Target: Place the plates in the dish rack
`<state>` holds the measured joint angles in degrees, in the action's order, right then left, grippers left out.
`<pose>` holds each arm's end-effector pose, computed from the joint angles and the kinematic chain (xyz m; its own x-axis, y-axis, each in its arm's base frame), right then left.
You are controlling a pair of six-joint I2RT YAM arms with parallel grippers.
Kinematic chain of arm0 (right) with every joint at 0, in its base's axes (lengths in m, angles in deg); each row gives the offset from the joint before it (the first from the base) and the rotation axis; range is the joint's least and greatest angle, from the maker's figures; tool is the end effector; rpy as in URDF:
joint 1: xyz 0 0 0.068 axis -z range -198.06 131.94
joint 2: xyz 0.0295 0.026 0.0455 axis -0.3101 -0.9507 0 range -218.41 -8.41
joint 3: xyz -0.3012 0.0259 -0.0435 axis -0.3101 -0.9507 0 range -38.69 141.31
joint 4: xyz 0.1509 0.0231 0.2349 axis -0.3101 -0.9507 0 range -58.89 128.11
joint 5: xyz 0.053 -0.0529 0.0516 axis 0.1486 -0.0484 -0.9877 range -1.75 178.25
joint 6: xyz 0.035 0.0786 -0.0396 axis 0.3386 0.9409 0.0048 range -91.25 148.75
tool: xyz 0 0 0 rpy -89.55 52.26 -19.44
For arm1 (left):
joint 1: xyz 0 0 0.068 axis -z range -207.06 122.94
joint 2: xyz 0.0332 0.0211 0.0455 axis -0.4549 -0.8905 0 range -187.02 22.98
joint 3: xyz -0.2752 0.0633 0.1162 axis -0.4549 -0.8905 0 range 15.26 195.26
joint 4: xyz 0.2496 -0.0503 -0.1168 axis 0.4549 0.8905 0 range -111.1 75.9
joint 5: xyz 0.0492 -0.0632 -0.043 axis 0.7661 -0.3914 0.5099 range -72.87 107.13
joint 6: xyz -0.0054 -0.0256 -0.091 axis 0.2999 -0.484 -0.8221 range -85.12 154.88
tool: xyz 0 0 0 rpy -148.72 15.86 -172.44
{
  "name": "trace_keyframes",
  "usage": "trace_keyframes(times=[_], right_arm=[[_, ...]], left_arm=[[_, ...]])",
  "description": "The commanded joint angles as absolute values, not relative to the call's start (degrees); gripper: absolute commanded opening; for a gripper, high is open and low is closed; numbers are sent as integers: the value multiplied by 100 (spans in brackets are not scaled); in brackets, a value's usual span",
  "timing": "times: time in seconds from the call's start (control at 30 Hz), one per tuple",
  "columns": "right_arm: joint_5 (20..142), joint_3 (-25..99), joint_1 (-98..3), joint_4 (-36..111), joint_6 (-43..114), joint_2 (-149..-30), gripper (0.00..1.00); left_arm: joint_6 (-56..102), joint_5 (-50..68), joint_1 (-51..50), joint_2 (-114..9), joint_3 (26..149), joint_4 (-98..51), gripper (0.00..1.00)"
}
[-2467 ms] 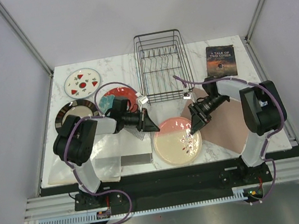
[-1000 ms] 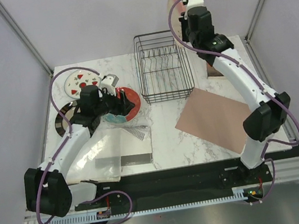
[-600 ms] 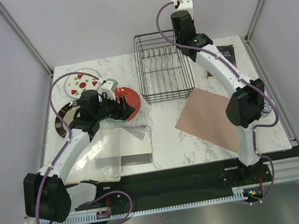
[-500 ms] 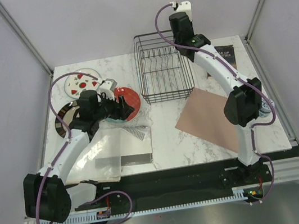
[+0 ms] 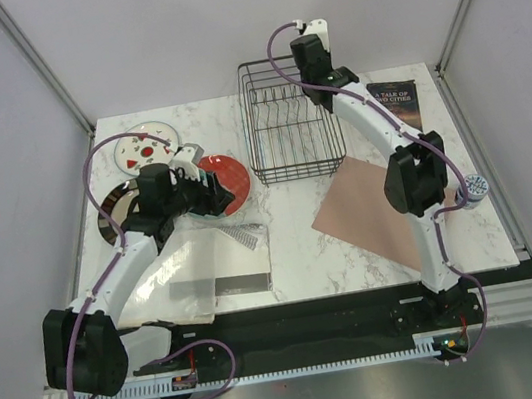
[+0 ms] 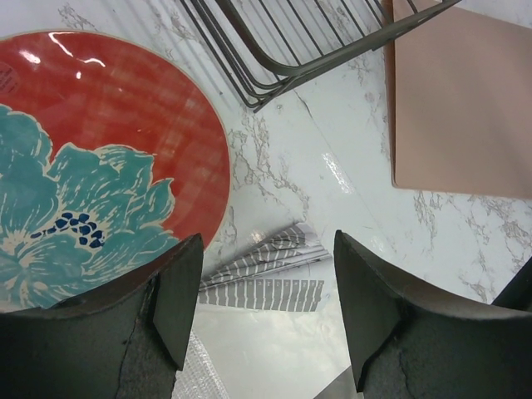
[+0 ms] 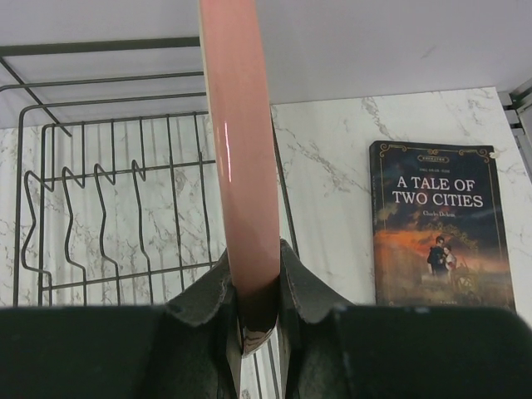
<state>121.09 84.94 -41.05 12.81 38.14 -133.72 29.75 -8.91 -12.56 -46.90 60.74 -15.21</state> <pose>0.5600 0.1871 0.3424 -0.3931 -0.0177 -0.9193 0.1835 0.9782 -0.0973 0.2945 -0.1151 0.2620 -0.5394 0.0565 -0.8401 0.5459 0.7831 -0.2978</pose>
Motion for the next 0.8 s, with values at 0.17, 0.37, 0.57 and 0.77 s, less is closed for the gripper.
trace_keyframes(times=[0.17, 0.37, 0.57, 0.77], right_arm=[[12191, 9173, -4091, 1992, 3992, -13900, 0], [11893, 9104, -4091, 1957, 3913, -14078, 18], [11602, 8525, -4091, 1869, 3684, -13175, 55], [11225, 7638, -4100, 1720, 3736, -12084, 61]], left_arm=[[3005, -835, -1361, -4610, 6088, -1548, 71], [3285, -546, -1361, -4610, 6210, -1267, 71], [3901, 183, -1423, -4461, 6404, -915, 74], [3875, 869, -2099, -4468, 6544, -985, 78]])
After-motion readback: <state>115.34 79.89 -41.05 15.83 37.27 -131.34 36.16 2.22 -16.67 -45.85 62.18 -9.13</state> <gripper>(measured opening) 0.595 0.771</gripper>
